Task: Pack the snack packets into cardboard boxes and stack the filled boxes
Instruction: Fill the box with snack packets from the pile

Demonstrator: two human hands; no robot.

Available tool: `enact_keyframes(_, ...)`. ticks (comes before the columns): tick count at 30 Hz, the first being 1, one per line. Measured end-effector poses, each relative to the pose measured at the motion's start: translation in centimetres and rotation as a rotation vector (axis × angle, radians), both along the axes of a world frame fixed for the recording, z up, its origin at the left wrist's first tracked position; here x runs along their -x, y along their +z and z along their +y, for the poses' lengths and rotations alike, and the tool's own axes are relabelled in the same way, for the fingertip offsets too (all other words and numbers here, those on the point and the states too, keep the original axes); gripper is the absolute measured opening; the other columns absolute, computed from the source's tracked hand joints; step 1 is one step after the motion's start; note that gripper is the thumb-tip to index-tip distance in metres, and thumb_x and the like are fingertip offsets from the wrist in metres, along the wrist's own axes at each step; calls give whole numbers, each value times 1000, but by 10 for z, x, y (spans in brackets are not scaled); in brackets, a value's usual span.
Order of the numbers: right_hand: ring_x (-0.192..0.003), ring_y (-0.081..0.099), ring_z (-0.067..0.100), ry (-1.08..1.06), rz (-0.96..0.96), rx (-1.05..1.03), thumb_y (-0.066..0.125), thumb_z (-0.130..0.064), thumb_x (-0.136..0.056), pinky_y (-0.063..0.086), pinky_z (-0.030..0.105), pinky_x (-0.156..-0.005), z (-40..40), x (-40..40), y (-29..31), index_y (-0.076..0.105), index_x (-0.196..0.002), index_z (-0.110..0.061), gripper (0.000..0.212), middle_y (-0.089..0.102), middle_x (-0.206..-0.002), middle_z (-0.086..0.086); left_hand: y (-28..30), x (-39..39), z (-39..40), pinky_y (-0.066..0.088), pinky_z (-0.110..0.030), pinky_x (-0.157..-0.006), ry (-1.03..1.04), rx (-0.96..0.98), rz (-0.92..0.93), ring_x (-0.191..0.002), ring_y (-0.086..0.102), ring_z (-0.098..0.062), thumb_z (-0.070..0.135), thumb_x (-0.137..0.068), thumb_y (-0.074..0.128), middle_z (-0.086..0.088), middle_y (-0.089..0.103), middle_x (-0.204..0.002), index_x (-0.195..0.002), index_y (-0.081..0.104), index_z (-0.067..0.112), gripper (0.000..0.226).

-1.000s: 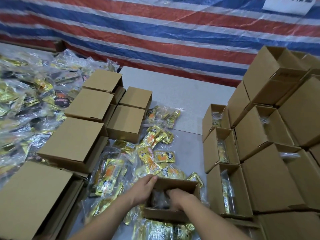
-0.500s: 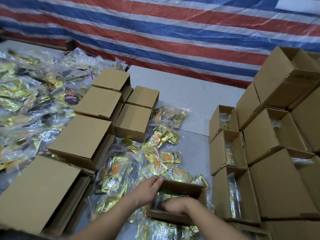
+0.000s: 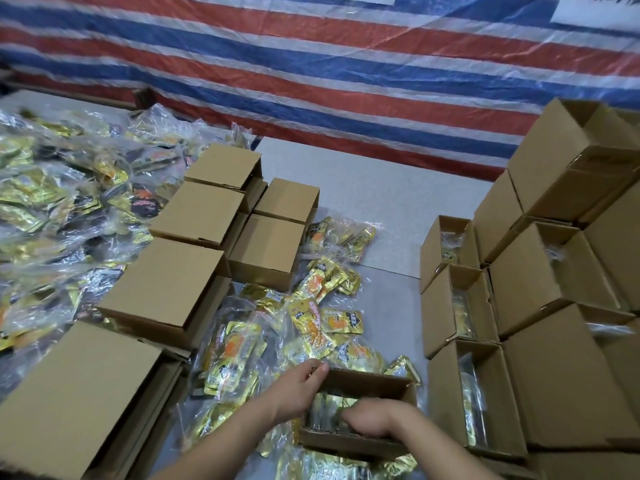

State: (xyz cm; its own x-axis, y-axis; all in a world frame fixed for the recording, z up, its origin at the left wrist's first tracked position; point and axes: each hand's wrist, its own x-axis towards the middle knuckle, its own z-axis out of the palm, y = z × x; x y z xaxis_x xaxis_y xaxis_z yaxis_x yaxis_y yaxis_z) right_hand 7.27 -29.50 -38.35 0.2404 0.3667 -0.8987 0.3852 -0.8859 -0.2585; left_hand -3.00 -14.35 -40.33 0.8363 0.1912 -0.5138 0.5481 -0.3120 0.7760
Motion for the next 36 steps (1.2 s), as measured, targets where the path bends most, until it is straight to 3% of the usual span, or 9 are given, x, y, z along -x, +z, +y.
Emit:
enact_keyframes(3, -65, 60, 11, -104, -79, -221, 41, -49, -98, 53, 34, -76, -9, -13, 15, 62, -82, -20, 39, 64, -77, -4, 5, -4, 6, 46, -29, -92, -5, 18, -11, -104, 60, -13, 57, -102, 30, 6, 64, -110, -112, 58, 31, 39)
enact_keyframes(8, -69, 63, 1, -464, -316, -690, 48, -31, -100, 51, 27, -68, -23, -32, 32, 67, -83, -26, 26, 67, -75, -10, 7, -30, 43, 45, -27, -102, 2, -353, -109, -120, 55, -10, 27, -105, 44, 6, 58, -134, -139, 51, 22, 35)
enact_keyframes(10, -85, 59, -4, -323, -502, -691, 44, -38, -100, 46, 21, -74, -27, -33, 30, 64, -96, -32, 21, 63, -86, -18, 5, -47, 61, 37, -31, -113, -234, -600, -104, -134, 47, -16, 19, -100, 51, 1, 47, -149, -146, 43, 23, 47)
enact_keyframes(12, -104, 58, 11, -135, -589, -572, 36, -43, -103, 45, 31, -86, -31, -33, 22, 62, -113, -28, 32, 61, -108, -12, 0, -65, 74, 23, -39, -122, -600, -835, -42, -148, 27, -23, 29, -92, 66, -2, 27, -162, -156, 25, 24, 75)
enact_keyframes(15, -96, 60, 23, -44, -632, -421, 21, -46, -104, 46, 37, -86, -36, -31, 11, 57, -95, -27, 42, 64, -101, 0, -8, -88, 78, 5, -50, -124, -979, -1069, 56, -153, 3, -29, 40, -79, 79, -7, 1, -167, -159, -2, 23, 114)
enact_keyframes(19, -96, 60, 25, -34, -692, -426, 19, -46, -103, 46, 39, -86, -35, -33, 5, 60, -99, -23, 47, 66, -103, 5, -22, -117, 71, 3, -52, -123, -1186, -1237, 146, -152, -5, -33, 36, -78, 80, -13, -8, -165, -157, -14, 17, 124)
enact_keyframes(26, -89, 57, 19, -190, -584, -463, 26, -51, -101, 44, 36, -79, -38, -35, 3, 53, -92, -28, 36, 62, -98, -1, -55, -139, 64, 5, -55, -123, -1285, -1358, 127, -151, 10, -37, 30, -89, 68, -18, 10, -164, -158, -3, 11, 100)
enact_keyframes(32, -94, 59, 17, -241, -553, -452, 29, -49, -102, 49, 38, -85, -40, -41, 1, 61, -106, -21, 43, 64, -104, -2, -70, -132, 65, 22, -52, -119, -1263, -1385, 53, -134, 42, -35, 35, -90, 66, -18, 46, -144, -149, 30, 8, 74)
enact_keyframes(36, -94, 58, 16, -254, -545, -455, 30, -49, -102, 49, 38, -86, -38, -42, 2, 61, -105, -23, 40, 64, -102, -4, -59, -119, 71, 29, -47, -115, -1104, -1261, 33, -125, 47, -30, 30, -88, 65, -12, 52, -135, -141, 41, 15, 60)
